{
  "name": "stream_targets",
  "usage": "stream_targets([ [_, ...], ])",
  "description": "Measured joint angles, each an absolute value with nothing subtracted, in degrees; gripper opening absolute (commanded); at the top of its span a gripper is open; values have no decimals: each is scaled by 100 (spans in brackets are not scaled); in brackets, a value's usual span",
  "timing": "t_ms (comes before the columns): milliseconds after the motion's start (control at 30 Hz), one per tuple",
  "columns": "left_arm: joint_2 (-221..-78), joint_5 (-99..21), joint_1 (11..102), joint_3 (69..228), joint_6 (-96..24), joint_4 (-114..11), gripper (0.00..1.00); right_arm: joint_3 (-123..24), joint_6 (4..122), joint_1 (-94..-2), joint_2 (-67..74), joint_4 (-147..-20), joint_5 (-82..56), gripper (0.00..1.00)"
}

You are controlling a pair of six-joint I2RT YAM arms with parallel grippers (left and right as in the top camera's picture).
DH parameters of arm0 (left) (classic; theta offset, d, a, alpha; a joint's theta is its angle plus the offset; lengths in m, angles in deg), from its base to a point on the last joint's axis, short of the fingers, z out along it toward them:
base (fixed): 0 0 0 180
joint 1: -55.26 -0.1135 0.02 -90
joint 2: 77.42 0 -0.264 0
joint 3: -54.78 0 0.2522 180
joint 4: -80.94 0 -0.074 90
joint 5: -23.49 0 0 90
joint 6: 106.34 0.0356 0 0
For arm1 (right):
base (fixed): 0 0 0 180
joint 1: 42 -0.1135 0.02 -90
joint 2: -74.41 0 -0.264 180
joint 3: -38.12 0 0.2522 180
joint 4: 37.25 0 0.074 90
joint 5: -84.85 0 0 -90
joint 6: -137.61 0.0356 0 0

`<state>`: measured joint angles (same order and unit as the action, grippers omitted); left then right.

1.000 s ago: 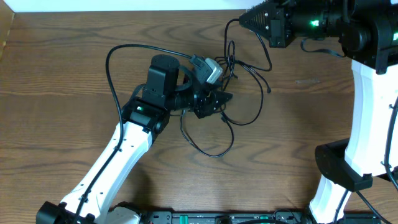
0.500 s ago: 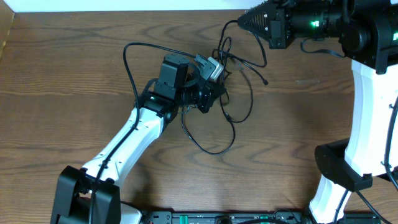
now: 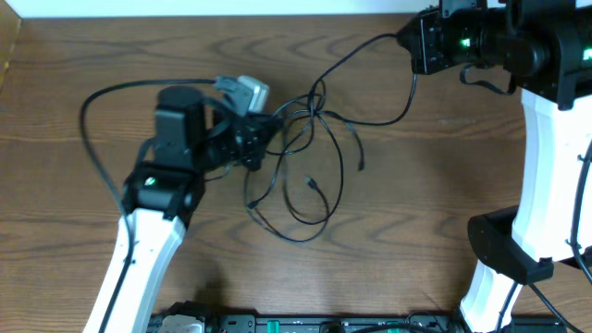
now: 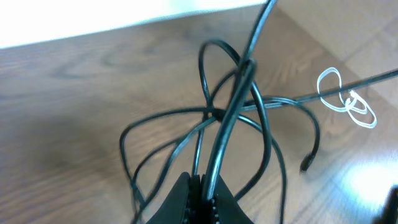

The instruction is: Untangle cables

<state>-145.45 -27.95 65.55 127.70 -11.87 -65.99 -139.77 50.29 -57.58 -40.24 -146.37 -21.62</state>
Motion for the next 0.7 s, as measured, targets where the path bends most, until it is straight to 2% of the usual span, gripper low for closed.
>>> stream_targets([
  [200, -13712, -2790, 5925, 12770, -1184, -6216, 8, -13765, 5359, -5635, -4024, -14748, -779, 1],
  [367, -13439, -2803, 5409, 12770, -1184, -5932, 8, -13064, 5647, -4875, -4024, -14667, -202, 1],
  [567, -13343, -2816, 4730, 12770, -1228, -5823, 8, -12168, 5811, -4282, -4033, -14536, 28, 1],
  [700, -13338, -2677, 4664, 12770, -1294, -5825, 8, -11680, 5638, -4182, -4033, -14462, -237, 1],
])
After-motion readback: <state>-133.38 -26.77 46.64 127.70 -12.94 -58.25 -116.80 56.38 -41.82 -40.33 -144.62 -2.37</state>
